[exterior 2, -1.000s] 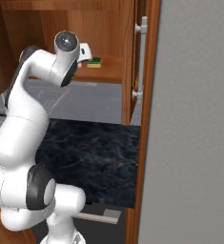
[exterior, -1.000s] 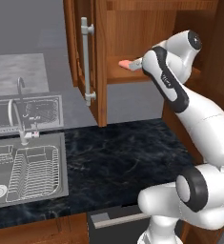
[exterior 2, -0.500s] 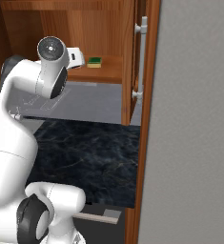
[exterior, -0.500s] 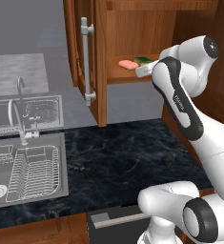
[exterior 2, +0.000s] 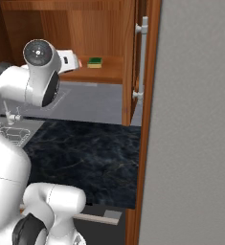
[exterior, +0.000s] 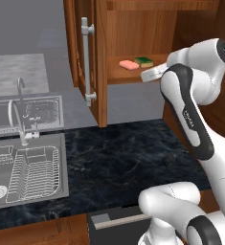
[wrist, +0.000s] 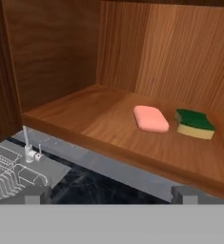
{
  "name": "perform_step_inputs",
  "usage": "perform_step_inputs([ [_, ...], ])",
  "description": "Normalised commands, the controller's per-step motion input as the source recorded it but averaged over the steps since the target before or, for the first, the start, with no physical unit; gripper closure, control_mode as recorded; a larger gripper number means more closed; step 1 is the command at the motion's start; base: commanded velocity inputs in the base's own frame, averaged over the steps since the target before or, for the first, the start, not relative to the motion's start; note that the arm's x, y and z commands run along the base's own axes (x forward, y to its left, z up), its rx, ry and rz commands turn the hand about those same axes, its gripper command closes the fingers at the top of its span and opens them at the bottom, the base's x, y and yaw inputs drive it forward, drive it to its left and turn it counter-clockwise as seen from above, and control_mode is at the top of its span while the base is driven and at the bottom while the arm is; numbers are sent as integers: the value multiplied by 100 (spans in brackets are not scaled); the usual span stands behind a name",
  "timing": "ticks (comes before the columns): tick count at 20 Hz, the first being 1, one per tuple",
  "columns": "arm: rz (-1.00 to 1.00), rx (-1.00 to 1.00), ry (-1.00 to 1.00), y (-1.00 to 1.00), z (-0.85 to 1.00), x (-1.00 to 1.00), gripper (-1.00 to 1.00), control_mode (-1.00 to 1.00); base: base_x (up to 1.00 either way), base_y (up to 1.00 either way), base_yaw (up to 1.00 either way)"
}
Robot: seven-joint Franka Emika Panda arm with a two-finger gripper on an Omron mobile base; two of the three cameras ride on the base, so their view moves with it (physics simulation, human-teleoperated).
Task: Pick up the sponge and bar soap from the sink, and place them back in the cabinet, and close the cabinet doors.
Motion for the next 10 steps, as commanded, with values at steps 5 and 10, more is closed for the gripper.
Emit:
perform_step_inputs([
  [5,0,0,0,0,0,-19,-100,-100,0,0,0],
  [10,0,0,0,-1,1,-21,-100,-100,0,0,0],
])
